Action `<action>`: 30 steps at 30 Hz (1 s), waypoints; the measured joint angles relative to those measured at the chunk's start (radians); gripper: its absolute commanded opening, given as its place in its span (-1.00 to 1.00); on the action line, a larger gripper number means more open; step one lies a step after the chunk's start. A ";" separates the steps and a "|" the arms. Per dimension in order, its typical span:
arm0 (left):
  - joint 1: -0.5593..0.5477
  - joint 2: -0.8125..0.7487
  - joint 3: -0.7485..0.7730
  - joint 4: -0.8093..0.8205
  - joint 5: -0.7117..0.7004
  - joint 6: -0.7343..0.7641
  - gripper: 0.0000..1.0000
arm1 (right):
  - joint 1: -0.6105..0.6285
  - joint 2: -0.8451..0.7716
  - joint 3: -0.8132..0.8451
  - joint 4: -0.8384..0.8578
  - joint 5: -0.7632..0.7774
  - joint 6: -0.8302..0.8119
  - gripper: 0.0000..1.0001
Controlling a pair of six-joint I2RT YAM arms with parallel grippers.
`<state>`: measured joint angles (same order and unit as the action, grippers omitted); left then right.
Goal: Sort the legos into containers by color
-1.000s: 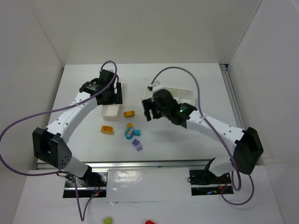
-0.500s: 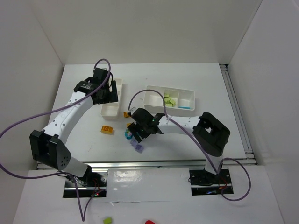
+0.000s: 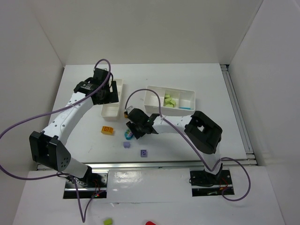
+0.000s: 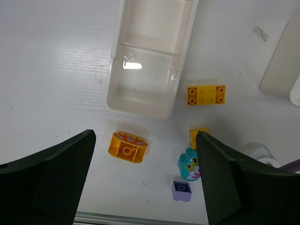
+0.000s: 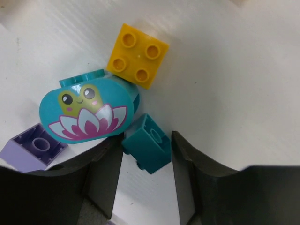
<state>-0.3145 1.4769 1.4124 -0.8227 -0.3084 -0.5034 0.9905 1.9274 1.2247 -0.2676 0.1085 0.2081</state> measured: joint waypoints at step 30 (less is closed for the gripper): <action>-0.202 0.103 -0.057 0.010 0.138 0.063 0.99 | -0.678 -0.349 -0.079 -0.138 0.294 0.140 -0.13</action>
<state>-0.5163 1.5803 1.3556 -0.8131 -0.1707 -0.4404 0.3122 1.5784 1.1454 -0.4053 0.4023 0.3477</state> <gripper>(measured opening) 0.992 0.462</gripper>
